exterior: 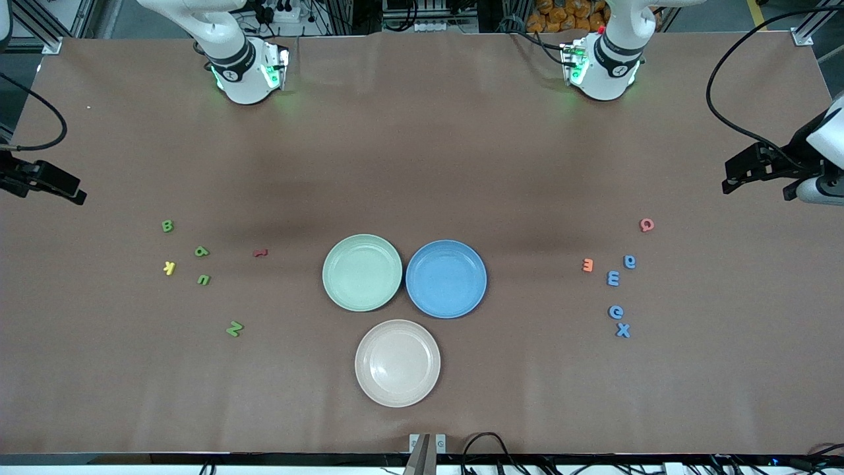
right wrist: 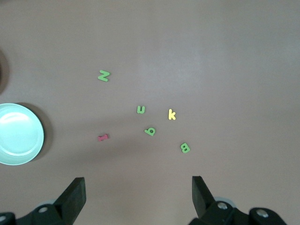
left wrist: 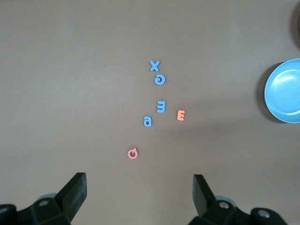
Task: Sort letters by color into matching plates
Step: 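Move both grippers out from rest toward the letter groups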
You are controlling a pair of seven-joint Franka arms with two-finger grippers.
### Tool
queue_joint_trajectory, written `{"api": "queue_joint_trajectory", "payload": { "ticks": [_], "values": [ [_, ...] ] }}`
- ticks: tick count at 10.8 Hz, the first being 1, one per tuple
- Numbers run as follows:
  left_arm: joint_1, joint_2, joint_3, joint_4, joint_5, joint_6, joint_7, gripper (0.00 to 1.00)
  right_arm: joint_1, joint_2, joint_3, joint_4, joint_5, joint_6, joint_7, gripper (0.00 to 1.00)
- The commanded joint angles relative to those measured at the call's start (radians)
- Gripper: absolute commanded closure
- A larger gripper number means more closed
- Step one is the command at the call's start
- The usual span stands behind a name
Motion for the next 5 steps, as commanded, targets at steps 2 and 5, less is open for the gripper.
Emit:
{"api": "queue_joint_trajectory", "payload": {
  "ticks": [2,5],
  "values": [
    [0.002,-0.005,0.000,0.000,0.013,-0.019,0.019,0.00,0.001,-0.021,0.000,0.014,0.010,-0.001,-0.001,0.00],
    [0.008,0.009,0.001,0.001,0.013,-0.019,0.020,0.00,-0.001,-0.013,0.000,0.012,0.010,0.000,-0.004,0.00]
  ]
}}
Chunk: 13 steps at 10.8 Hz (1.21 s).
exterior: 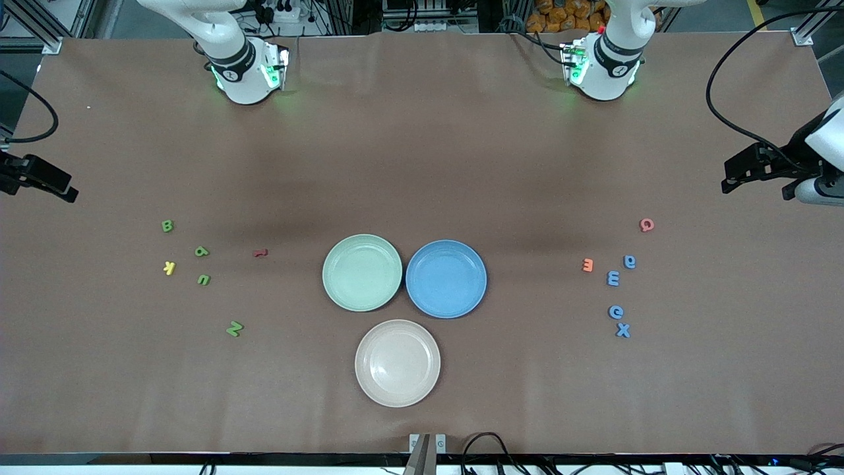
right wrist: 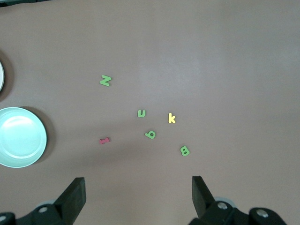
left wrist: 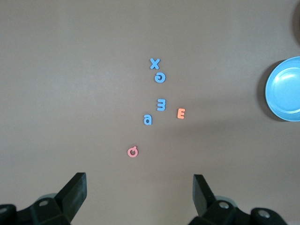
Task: Sort letters by color into matching plates
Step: 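Move both grippers out from rest toward the letter groups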
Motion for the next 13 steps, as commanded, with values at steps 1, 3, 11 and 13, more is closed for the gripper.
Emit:
{"api": "queue_joint_trajectory", "payload": {
  "ticks": [1,3,11,13],
  "values": [
    [0.004,0.012,0.001,0.005,0.017,-0.014,0.010,0.00,-0.004,0.006,0.000,-0.012,0.010,0.019,-0.003,0.00],
    [0.004,0.060,0.002,0.007,0.017,-0.011,0.005,0.00,-0.008,0.029,0.001,-0.017,0.032,0.042,0.000,0.00],
    [0.002,0.397,0.004,0.036,0.010,0.299,-0.004,0.00,-0.035,0.035,0.006,-0.295,0.036,0.274,-0.074,0.00],
    [-0.009,0.480,-0.001,0.068,0.010,0.333,-0.071,0.00,-0.041,0.014,0.006,-0.407,0.036,0.380,-0.145,0.00]
  ]
}}
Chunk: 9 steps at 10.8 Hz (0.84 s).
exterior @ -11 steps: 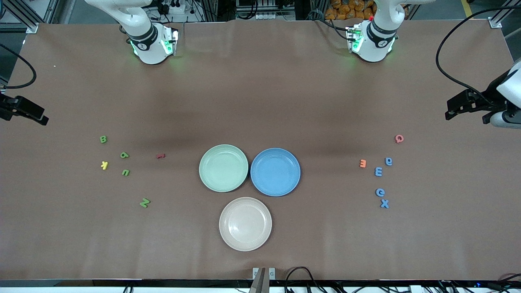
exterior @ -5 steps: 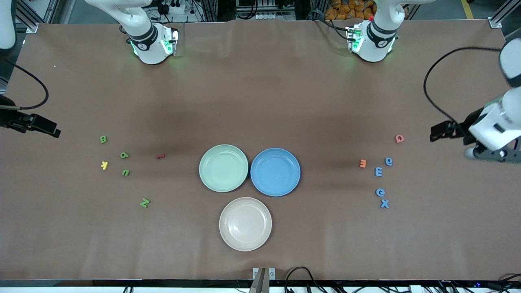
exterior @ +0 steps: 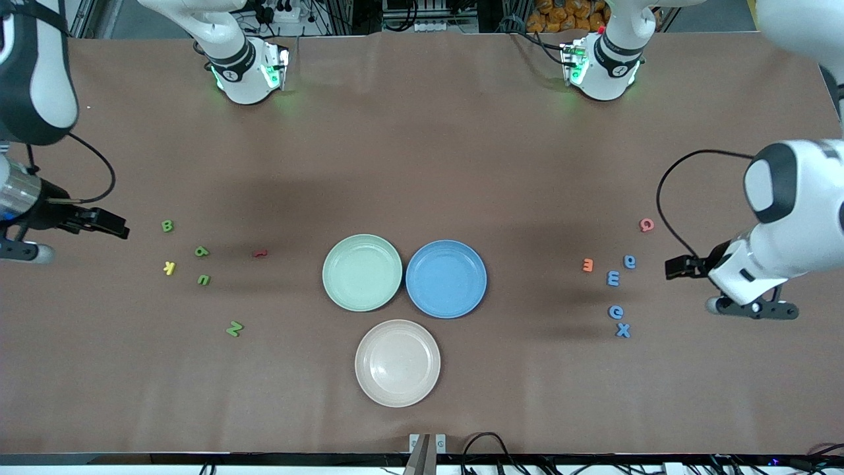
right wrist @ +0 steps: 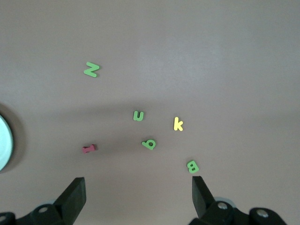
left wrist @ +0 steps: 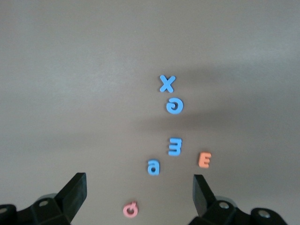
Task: Sort letters by color into matching plates
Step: 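Grasp the blue x with the left gripper while the right gripper descends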
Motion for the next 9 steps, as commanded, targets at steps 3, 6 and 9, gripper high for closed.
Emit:
{"api": "queue_joint_trajectory", "payload": {
  "ticks": [3,6,9],
  "values": [
    [-0.033,0.185,-0.004,0.083,0.016,0.075,-0.101,0.00,-0.041,-0.087,0.013,-0.361,0.014,0.315,-0.227,0.00],
    [-0.040,0.268,-0.001,0.083,0.024,0.212,-0.096,0.00,-0.071,-0.082,0.018,-0.475,0.014,0.408,-0.443,0.00],
    [-0.034,0.317,-0.001,0.084,0.021,0.290,-0.084,0.00,-0.137,-0.078,0.018,-0.549,0.013,0.468,-0.638,0.00]
  ]
}}
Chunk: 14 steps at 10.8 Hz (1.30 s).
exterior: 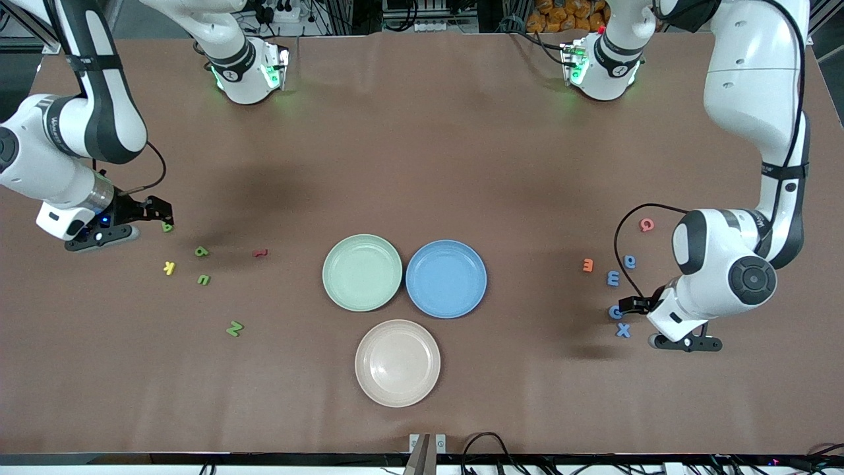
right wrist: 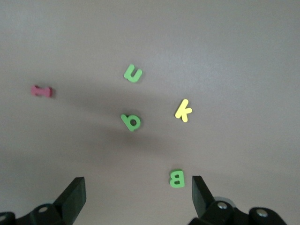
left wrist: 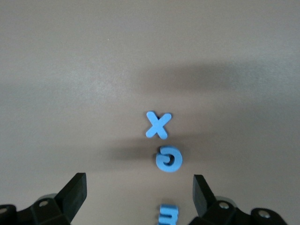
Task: Sort letters by color into matching plates
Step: 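Grasp the blue x with the left gripper while the right gripper descends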
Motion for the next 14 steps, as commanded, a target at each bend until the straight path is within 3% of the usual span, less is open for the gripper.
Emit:
{"api": "queue_joint_trajectory", "payload": {
  "ticks": [1,6,14],
  "values": [
    [0.002,0.055,0.006,0.033,0.022,0.066,-0.004,0.00,-0.085,-0.037,0.016,-0.107,0.012,0.082,-0.203,0.00],
    [0.016,0.130,0.009,0.088,0.011,0.112,-0.024,0.00,-0.172,0.043,0.018,-0.158,0.011,0.257,-0.418,0.00],
    [0.003,0.173,0.001,0.099,0.001,0.155,-0.081,0.00,-0.191,0.190,0.018,-0.174,0.009,0.444,-0.527,0.00]
  ]
}}
